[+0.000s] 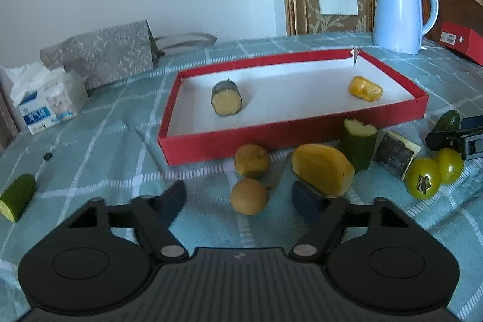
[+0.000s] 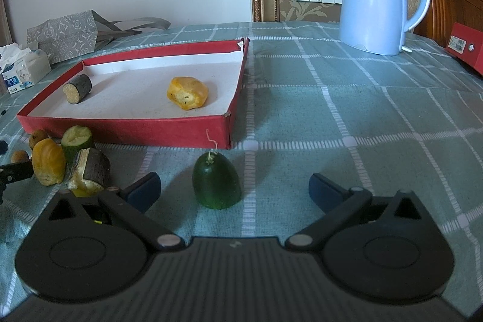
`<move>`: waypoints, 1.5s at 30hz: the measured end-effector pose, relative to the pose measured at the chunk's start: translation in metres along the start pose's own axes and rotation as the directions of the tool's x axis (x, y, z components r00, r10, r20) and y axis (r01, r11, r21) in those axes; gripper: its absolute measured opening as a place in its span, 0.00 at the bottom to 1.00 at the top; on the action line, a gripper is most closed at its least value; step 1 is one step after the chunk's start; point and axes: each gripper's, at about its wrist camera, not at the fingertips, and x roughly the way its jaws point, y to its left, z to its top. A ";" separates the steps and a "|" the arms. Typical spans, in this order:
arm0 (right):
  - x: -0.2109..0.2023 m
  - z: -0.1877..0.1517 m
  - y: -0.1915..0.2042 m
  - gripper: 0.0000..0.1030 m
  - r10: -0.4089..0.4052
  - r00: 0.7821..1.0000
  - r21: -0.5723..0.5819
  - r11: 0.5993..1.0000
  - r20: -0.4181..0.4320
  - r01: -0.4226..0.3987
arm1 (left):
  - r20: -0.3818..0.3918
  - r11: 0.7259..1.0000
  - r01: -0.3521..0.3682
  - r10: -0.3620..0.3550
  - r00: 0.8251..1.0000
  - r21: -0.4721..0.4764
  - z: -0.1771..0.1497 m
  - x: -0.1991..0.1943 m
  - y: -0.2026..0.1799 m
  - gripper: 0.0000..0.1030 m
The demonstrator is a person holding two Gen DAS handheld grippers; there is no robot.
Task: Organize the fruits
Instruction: 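Grasp the brown fruit with the left tool while the right tool nears the green fruit, then lift the brown fruit with the left tool while the right tool grasps the green pear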
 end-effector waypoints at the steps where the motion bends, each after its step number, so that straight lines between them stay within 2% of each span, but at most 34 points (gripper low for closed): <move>1: 0.000 0.000 0.000 1.00 0.000 1.000 0.000 1.000 0.000 0.000 | -0.011 1.000 0.002 -0.003 1.000 -0.011 0.000 0.002 0.001 0.55; 7: 0.000 0.000 0.000 1.00 0.000 1.000 0.000 1.000 0.000 0.000 | -0.023 0.998 0.024 -0.025 0.999 -0.054 0.000 0.005 0.007 0.44; 12: 0.000 0.000 0.000 1.00 0.000 1.000 0.000 1.000 0.000 0.000 | -0.024 0.997 0.025 -0.027 0.999 -0.071 0.001 0.004 0.005 0.28; 18: 0.000 0.000 0.000 1.00 0.000 1.000 0.000 1.000 -0.001 0.000 | -0.022 0.998 -0.010 0.008 1.000 -0.068 0.001 0.004 -0.001 0.27; 31: -0.003 0.001 -0.001 1.00 0.010 1.000 0.008 1.000 0.019 -0.010 | -0.009 0.998 0.008 -0.009 1.000 -0.063 0.001 -0.001 -0.001 0.27; 33: -0.004 0.001 -0.001 0.96 0.011 0.999 0.010 1.000 0.031 -0.012 | -0.010 0.998 0.012 -0.012 1.000 -0.062 0.000 -0.001 -0.001 0.27; 34: -0.004 0.001 0.000 0.89 0.014 1.000 0.004 1.000 0.027 -0.014 | -0.012 0.998 0.012 -0.013 1.000 -0.062 0.001 0.000 -0.001 0.27; 35: -0.003 0.001 0.001 0.87 0.017 1.000 -0.002 1.000 0.022 -0.017 | -0.012 0.998 0.013 -0.013 1.000 -0.063 0.001 0.000 -0.001 0.27; 39: -0.004 0.001 0.002 0.84 0.021 0.999 -0.003 1.000 0.032 -0.021 | -0.011 0.998 0.022 -0.023 1.000 -0.066 0.001 -0.001 -0.001 0.27; 42: -0.006 0.002 0.000 0.75 0.023 0.999 0.009 1.000 0.038 -0.023 | -0.010 0.997 0.026 -0.027 1.000 -0.069 0.001 -0.001 0.000 0.27; 45: -0.008 0.002 -0.004 0.59 0.054 0.997 0.040 0.998 0.048 -0.056 | -0.013 0.997 0.029 -0.030 0.999 -0.070 0.001 0.000 0.000 0.27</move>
